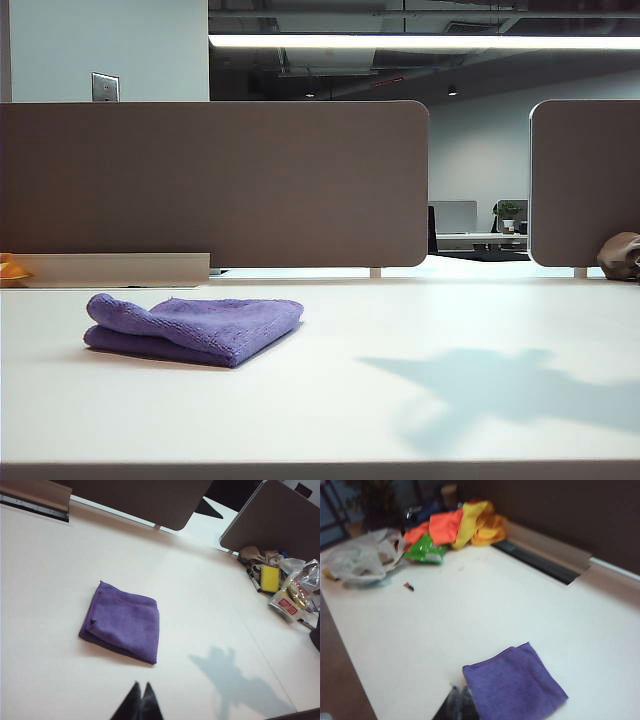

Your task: Fold the bottom of the cloth upward, then fold it vertically to form a square shape.

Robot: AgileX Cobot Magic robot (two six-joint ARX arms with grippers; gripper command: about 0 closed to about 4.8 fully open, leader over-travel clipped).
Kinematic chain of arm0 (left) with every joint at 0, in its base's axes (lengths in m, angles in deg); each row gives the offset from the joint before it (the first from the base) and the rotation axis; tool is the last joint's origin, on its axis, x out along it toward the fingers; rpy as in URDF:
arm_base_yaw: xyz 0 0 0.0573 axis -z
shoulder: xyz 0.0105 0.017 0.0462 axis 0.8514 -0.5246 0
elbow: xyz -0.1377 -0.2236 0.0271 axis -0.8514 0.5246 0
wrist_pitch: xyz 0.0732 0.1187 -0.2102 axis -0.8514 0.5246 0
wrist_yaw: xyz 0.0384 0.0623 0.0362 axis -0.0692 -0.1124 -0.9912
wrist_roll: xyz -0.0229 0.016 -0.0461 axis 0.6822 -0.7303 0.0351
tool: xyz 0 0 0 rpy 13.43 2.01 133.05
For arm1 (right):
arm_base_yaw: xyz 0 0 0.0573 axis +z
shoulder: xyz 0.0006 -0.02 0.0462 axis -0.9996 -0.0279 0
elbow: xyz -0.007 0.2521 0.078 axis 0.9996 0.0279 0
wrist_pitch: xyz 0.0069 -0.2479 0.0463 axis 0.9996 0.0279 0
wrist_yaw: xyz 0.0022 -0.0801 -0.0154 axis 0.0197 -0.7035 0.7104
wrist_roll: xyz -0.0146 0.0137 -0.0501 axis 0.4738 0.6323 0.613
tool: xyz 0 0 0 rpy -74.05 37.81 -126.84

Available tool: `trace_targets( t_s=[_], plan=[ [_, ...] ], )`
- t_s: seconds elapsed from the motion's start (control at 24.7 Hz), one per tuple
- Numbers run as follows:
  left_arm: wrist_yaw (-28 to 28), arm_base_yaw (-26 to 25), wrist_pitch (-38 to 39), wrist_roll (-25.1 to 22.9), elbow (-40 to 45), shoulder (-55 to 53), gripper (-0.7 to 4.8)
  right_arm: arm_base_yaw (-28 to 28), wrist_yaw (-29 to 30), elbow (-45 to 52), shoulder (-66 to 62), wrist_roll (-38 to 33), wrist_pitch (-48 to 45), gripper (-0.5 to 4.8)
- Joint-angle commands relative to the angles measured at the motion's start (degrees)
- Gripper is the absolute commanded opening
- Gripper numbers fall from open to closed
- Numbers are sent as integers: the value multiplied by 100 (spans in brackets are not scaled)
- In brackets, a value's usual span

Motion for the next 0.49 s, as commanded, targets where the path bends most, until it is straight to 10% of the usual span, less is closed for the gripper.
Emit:
trace_targets(
  t_s=[0.04,0.49],
  plan=[
    [-24,-7,-271,-2,177,94,-6,0,-409,601,691,-44,-522,-5],
    [-20,-7,-1928,17,1744,155,-6,-2,-1062,2736,3008,-35,-1464,-5]
  ],
)
